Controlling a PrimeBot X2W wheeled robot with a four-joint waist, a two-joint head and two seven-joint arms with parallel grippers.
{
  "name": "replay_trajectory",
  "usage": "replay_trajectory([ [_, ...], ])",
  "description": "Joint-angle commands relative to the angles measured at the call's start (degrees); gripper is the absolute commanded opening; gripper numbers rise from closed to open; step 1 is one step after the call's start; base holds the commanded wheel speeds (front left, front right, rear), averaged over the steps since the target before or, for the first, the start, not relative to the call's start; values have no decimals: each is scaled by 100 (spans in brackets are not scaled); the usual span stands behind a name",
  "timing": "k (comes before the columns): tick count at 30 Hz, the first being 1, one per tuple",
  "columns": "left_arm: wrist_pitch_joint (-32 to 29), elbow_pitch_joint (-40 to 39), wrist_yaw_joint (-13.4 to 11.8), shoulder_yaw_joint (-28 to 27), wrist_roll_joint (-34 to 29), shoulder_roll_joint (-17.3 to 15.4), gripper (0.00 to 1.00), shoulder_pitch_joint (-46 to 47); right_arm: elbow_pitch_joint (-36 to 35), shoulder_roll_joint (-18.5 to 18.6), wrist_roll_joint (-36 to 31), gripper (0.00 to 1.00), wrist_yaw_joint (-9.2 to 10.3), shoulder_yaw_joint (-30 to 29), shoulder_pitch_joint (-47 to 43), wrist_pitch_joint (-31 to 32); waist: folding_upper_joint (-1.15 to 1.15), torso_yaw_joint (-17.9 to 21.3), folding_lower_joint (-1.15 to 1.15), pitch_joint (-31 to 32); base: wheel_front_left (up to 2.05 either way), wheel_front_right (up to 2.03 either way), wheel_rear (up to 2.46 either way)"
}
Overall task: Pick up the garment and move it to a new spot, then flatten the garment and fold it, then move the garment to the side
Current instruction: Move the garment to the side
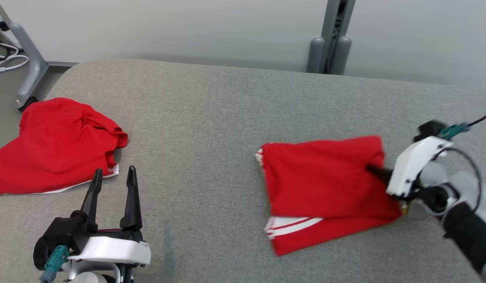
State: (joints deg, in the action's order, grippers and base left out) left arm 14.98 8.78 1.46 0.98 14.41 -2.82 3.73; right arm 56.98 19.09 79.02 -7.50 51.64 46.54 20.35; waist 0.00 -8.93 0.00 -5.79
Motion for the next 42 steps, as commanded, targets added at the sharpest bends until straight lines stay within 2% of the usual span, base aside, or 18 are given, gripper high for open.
replay_trajectory([
  [1, 24, -29, -7, -23, 20, -21, 100, 7, 104, 181, -72, 0, 2, -22, 168, -131, 0, 54, 0, -52, 0, 0, 0],
  [10, 24, -136, 49, -49, -99, -21, 100, 160, 747, 642, -276, 0, 1, -33, 885, -315, 0, 161, 0, -364, 0, 0, 0],
  [16, 24, -253, 95, -146, -210, -21, 100, 212, 1097, 1081, -467, 0, 1, 24, 1350, -378, 0, 247, 0, -731, 0, 0, 0],
  [20, 24, -303, 155, -255, -329, -20, 100, 277, 1212, 1407, -650, 0, 2, 112, 1670, -447, 0, 357, 0, -1005, 0, 0, 0],
  [26, 24, -384, 255, -405, -476, -22, 100, 379, 1320, 1698, -919, 0, 2, 287, 2157, -397, 0, 489, 0, -1350, 0, 0, 0],
  [42, 24, -583, 350, -504, -668, -22, 100, 463, 1521, 2336, -1712, 0, 2, 842, 3099, -391, 0, 582, 0, -1860, 0, 0, 0],
])
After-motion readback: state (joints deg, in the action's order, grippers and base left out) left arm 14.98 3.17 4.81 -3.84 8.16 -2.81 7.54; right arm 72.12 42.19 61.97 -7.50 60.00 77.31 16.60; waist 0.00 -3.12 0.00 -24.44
